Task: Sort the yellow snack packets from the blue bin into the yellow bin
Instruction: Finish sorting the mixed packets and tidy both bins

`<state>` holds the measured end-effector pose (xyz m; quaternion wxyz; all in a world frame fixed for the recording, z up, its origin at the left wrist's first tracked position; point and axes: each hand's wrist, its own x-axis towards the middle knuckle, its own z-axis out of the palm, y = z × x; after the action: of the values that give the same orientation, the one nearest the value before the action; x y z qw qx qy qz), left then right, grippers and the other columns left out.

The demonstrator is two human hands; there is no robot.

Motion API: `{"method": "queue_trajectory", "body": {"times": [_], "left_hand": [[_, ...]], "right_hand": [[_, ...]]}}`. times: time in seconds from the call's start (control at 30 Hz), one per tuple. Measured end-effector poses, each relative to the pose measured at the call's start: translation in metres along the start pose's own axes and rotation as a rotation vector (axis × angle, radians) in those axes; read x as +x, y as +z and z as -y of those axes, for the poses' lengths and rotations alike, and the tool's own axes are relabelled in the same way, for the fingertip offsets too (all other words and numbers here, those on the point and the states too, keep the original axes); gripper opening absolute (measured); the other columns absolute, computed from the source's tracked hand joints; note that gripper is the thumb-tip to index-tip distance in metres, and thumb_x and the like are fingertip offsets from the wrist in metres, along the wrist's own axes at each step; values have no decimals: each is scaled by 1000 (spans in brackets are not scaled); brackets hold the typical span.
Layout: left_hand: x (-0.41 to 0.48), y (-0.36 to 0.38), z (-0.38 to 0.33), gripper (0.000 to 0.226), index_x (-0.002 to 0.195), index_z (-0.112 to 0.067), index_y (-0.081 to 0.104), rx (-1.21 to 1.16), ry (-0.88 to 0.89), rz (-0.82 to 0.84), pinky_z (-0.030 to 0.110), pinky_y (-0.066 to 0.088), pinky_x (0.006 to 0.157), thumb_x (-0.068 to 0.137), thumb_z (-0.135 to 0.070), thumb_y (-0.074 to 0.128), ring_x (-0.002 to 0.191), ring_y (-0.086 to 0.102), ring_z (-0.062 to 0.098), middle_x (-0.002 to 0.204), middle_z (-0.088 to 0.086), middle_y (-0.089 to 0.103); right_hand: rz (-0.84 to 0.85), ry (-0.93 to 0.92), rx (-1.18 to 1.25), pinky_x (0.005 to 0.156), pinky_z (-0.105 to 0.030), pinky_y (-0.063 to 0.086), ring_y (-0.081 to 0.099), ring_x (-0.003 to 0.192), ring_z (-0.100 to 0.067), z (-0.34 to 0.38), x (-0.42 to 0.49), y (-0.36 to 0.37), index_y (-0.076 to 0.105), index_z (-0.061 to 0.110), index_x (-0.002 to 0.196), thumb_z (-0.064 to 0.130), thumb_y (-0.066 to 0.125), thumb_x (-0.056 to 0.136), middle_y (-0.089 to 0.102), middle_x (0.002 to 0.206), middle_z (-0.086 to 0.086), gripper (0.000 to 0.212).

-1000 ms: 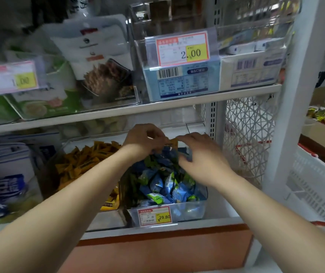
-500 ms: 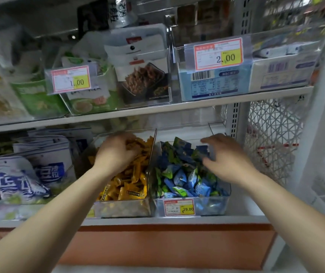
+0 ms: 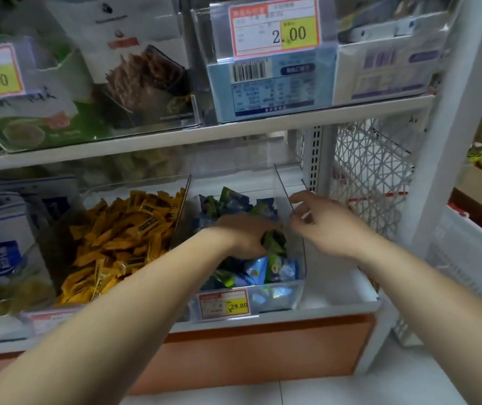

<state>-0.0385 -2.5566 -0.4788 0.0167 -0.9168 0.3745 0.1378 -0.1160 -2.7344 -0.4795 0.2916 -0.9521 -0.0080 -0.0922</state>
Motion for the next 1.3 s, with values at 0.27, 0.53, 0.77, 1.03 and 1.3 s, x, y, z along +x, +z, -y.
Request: {"method": "queue_trajectory", "body": {"times": [0.27,0.53,0.77,1.03,1.3], "left_hand": [[19,-34,48,27,107,-46,61,295,-126,-146,34,35,74,91,-25,57,105,58,23,119,-4,63],[14,-46,24,28,116,-30,68,133,-59,-248,37,50,90,91,-41,61,106,60,20,123,-6,63],[22,-6,-15,55,122,-21,58,73,-85,99,27,47,63,84,-62,59,77,58,13,97,-1,64],[35,2,-1,117,157,-35,5,32,-237,242,32,43,84,66,-81,62,128,47,34,161,9,25],[34,14,16,119,153,-39,6,-65,-161,189,32,46,84,61,-71,74,115,56,28,146,6,50]], "right_hand": [[-47,-24,-25,76,-28,45,55,89,-13,1,-2,-1,48,33,136,46,53,88,55,95,20,50],[-58,-44,-13,74,-27,43,53,90,-12,2,-3,0,48,30,136,44,54,87,53,94,19,51],[-39,-10,11,70,-29,50,63,88,-14,1,-2,2,47,35,130,46,53,85,65,108,16,46],[-41,-11,-14,71,-30,51,61,85,-11,1,-3,2,46,36,130,48,52,85,63,104,21,48],[-26,-29,-6,76,-31,51,60,83,-12,1,-3,2,45,35,130,54,46,77,63,105,21,57]]}}
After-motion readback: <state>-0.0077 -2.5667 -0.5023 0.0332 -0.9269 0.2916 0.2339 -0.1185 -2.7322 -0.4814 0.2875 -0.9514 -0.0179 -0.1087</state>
